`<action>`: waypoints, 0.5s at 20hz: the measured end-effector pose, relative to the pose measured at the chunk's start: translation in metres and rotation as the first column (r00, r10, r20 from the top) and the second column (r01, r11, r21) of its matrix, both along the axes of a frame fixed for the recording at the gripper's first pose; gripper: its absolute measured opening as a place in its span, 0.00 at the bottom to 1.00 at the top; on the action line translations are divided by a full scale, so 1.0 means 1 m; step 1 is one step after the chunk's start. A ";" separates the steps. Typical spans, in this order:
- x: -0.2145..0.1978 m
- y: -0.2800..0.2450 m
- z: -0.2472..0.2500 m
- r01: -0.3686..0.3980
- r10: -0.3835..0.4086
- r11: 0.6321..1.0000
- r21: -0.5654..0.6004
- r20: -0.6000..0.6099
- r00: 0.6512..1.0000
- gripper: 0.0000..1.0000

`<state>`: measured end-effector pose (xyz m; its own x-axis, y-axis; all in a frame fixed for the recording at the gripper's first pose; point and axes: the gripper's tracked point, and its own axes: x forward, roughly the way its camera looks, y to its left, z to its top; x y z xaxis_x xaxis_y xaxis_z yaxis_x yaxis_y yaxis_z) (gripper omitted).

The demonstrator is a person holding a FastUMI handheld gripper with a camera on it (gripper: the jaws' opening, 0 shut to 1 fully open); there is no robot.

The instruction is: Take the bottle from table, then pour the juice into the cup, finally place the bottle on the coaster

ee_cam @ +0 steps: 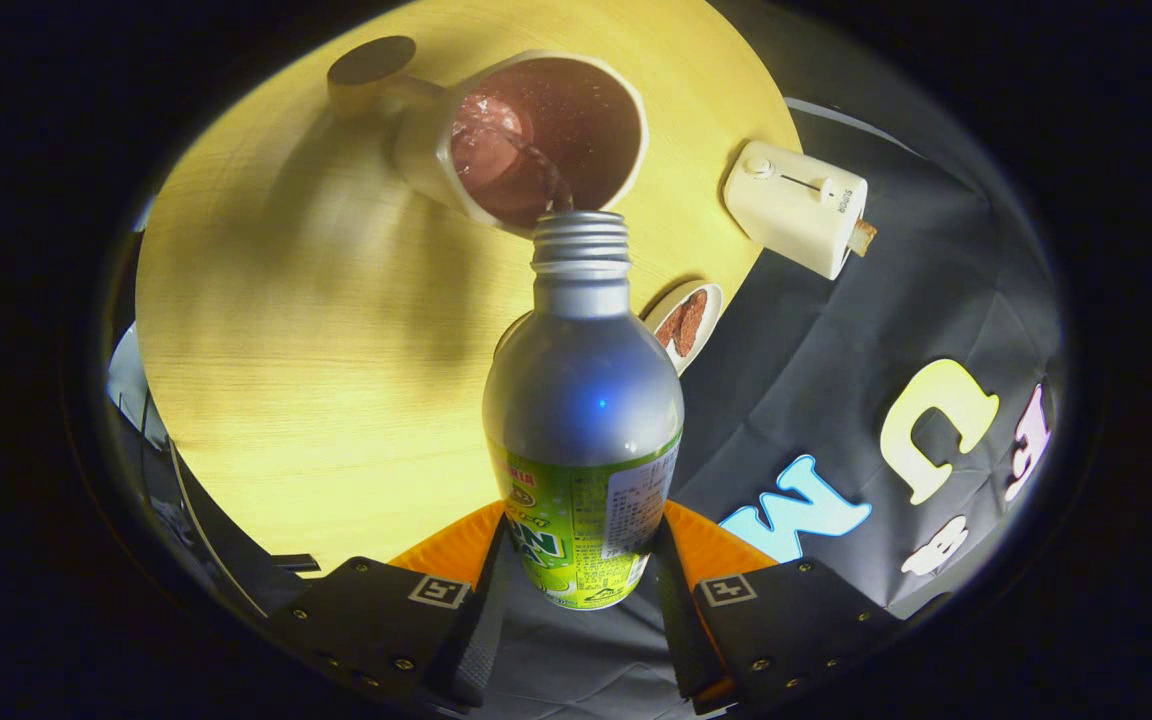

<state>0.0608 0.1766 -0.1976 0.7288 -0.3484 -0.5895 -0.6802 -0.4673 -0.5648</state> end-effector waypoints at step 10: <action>0.005 0.012 0.004 -0.047 0.047 0.997 -0.063 -0.011 0.999 0.68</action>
<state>0.0659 0.1890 -0.1938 0.7398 -0.3507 -0.5742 -0.6617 -0.5335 -0.5267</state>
